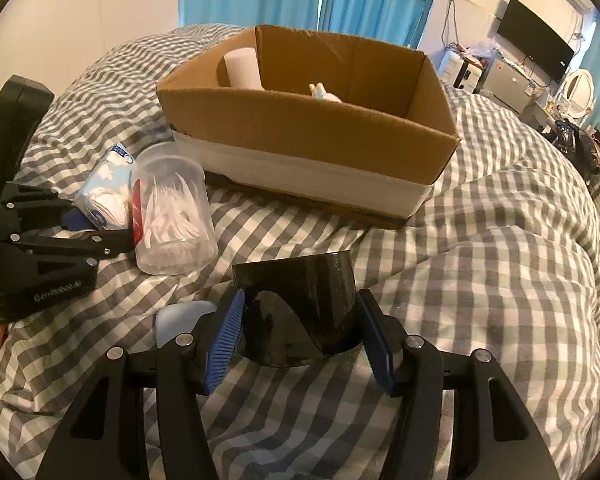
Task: Organize objects
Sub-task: 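Grasp the tissue pack with the left tool while the right grasps the black glasses case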
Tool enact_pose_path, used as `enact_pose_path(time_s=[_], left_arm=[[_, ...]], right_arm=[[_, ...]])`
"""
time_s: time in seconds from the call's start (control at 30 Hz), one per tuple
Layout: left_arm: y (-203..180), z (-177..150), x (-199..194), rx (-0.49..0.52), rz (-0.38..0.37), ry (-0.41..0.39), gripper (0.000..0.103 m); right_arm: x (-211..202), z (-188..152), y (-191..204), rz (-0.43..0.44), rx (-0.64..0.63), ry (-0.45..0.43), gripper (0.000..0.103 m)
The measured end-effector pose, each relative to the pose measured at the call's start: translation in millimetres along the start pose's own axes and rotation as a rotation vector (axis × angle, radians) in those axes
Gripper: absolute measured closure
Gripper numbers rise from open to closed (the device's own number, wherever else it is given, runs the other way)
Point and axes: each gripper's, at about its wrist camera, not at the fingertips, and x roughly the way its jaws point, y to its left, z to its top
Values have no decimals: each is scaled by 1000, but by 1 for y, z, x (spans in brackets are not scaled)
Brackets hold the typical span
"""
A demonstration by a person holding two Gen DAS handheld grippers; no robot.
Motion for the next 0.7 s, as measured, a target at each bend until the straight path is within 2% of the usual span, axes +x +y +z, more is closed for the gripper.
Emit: enact_pose_path(time_s=[0.13, 0.27, 0.33, 0.4, 0.43, 0.47, 0.57, 0.7], left_arm=[[2, -6, -19, -38, -28, -31, 84], [-4, -12, -39, -44, -20, -72, 84], [4, -8, -44, -46, -22, -93, 84], [10, -5, -49, -42, -20, -112, 84], [9, -6, -55, -41, -16, -124, 84], [10, -1, -58, -38, -16, -135, 84], [6, -1, -66, -27, -16, -157, 84], [6, -8, -77, -23, -16, -178, 84]], right_arm=[[-7, -1, 1, -5, 8, -13, 46], [-20, -1, 2, -7, 19, -33, 47], [-27, -2, 3, -7, 22, -46, 48], [-37, -2, 3, -10, 27, -63, 53], [-41, -2, 3, -12, 28, -72, 68], [-47, -2, 4, -11, 29, -82, 77], [-50, -3, 8, -16, 18, -61, 85], [-53, -9, 11, -5, 24, -63, 86]])
